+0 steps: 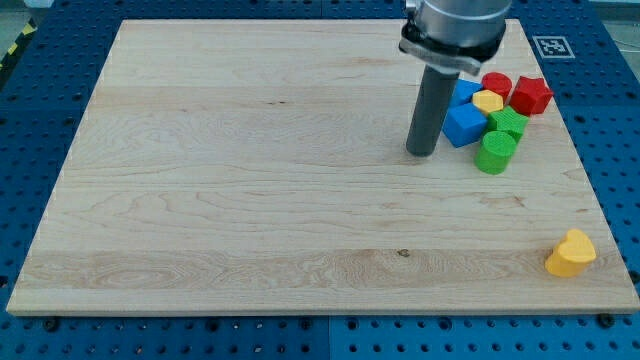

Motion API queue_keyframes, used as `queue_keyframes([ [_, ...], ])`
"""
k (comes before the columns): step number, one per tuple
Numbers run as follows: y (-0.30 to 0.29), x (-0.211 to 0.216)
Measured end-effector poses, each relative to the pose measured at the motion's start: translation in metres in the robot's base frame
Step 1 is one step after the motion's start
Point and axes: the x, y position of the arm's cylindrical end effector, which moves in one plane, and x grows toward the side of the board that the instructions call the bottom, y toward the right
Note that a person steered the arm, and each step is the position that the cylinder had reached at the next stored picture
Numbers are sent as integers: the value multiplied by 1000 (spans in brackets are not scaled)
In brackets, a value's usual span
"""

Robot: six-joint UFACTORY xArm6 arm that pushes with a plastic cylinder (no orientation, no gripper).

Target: Move the green circle to the top side of the yellow heart

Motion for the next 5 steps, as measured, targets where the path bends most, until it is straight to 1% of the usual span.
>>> queue_keyframes([
  [1, 36, -7],
  [2, 83, 16],
  [3, 114, 46],
  [4, 118, 45],
  [5, 118, 25],
])
